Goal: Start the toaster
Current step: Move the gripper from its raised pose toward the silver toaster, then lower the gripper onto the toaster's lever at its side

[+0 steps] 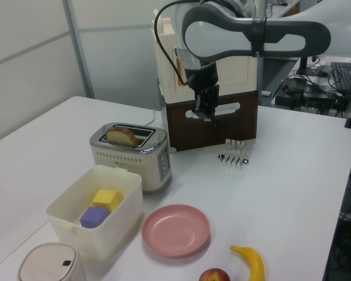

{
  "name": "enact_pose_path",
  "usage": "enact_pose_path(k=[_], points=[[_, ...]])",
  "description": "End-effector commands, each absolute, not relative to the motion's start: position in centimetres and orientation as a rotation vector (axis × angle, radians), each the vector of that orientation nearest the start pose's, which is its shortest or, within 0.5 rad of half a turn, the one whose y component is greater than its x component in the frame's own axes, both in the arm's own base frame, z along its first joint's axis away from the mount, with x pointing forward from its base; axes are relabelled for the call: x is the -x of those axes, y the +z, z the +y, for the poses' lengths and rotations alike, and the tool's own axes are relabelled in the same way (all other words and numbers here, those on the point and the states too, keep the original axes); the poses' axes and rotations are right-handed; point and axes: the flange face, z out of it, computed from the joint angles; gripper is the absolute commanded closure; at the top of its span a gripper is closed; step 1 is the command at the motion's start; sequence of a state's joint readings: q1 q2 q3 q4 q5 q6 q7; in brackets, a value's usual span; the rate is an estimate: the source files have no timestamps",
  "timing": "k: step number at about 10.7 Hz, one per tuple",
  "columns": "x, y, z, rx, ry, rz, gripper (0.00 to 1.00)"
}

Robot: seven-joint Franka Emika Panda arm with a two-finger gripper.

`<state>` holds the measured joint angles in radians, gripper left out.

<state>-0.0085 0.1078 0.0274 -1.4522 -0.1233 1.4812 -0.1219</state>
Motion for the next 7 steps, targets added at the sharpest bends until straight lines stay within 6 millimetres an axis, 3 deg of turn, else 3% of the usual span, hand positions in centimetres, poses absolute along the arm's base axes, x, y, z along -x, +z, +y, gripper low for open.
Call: enact_pose_path(k=[1, 7], points=[[-59.1, 60.0, -1.2, 3.237, 0.079, -0.265, 1.0], [-65.2, 52.7, -5.4, 3.249, -0.093, -0.193, 1.0]])
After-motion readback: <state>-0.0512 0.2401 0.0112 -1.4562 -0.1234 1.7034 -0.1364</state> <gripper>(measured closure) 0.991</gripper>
